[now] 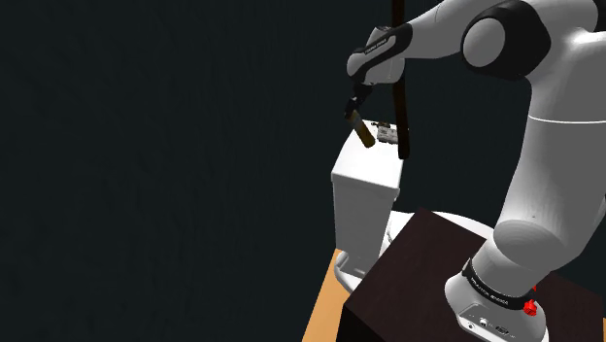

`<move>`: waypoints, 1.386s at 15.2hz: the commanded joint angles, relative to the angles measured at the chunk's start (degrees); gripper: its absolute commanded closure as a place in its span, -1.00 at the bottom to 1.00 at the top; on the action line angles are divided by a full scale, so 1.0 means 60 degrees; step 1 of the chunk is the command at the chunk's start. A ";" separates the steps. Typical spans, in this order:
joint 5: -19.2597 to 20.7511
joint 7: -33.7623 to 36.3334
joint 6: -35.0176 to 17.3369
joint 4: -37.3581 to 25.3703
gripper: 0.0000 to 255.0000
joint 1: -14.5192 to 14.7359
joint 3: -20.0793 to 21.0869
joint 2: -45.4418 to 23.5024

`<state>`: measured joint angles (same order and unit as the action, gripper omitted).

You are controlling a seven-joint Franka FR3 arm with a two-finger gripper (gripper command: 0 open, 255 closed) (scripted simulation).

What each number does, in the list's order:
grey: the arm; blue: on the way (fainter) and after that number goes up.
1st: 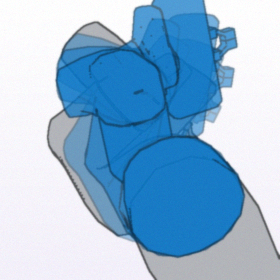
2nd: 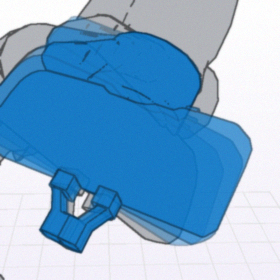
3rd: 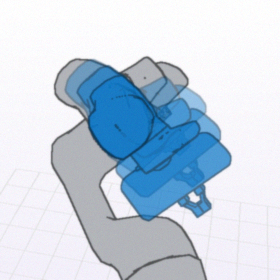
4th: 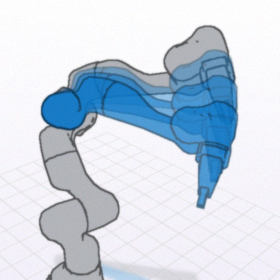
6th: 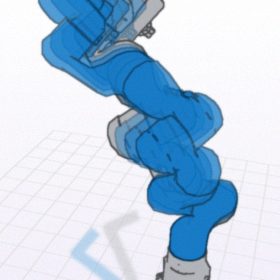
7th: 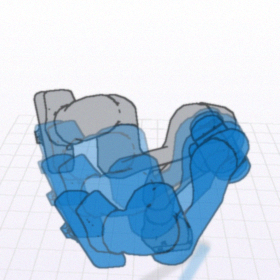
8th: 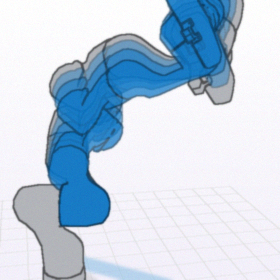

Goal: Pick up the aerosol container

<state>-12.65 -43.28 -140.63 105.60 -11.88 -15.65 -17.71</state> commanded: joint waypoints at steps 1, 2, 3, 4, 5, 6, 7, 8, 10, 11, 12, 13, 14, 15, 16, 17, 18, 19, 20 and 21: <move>-0.0011 -0.0009 -0.0041 0.0026 1.00 -0.0001 0.0004 -0.0009; -0.0012 -0.0012 -0.0042 0.0028 1.00 -0.0003 0.0004 -0.0009; -0.0011 -0.0011 -0.0041 0.0029 1.00 -0.0002 0.0004 -0.0006; -0.0010 -0.0011 -0.0043 0.0034 1.00 -0.0002 0.0004 -0.0003; -0.0011 -0.0014 -0.0044 0.0036 1.00 -0.0003 0.0003 -0.0002; -0.0012 -0.0015 -0.0044 0.0034 1.00 -0.0004 0.0004 -0.0005; -0.0014 -0.0019 -0.0045 0.0034 1.00 -0.0007 0.0004 -0.0006; -0.0013 -0.0019 -0.0046 0.0042 1.00 -0.0006 0.0003 0.0002; -0.0010 -0.0008 -0.0048 0.0035 1.00 0.0001 0.0005 -0.0006; 0.0029 0.0025 0.0059 -0.0018 1.00 0.0011 -0.0011 0.0051; 0.0067 0.0056 0.0168 -0.0075 1.00 0.0020 -0.0027 0.0105; 0.0103 0.0087 0.0277 -0.0134 1.00 0.0029 -0.0042 0.0158; 0.0139 0.0118 0.0386 -0.0195 1.00 0.0037 -0.0056 0.0210; 0.0174 0.0147 0.0496 -0.0258 1.00 0.0045 -0.0069 0.0260; 0.0208 0.0176 0.0607 -0.0323 1.00 0.0052 -0.0082 0.0308; 0.0240 0.0204 0.0718 -0.0391 1.00 0.0058 -0.0094 0.0355; 0.0272 0.0231 0.0830 -0.0461 1.00 0.0064 -0.0105 0.0400; 0.0302 0.0257 0.0943 -0.0534 1.00 0.0069 -0.0116 0.0443; 0.0332 0.0283 0.1056 -0.0608 1.00 0.0074 -0.0126 0.0484; 0.0360 0.0308 0.1170 -0.0686 1.00 0.0078 -0.0135 0.0523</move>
<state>-10.81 -41.77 -134.36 101.81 -11.55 -16.39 -15.06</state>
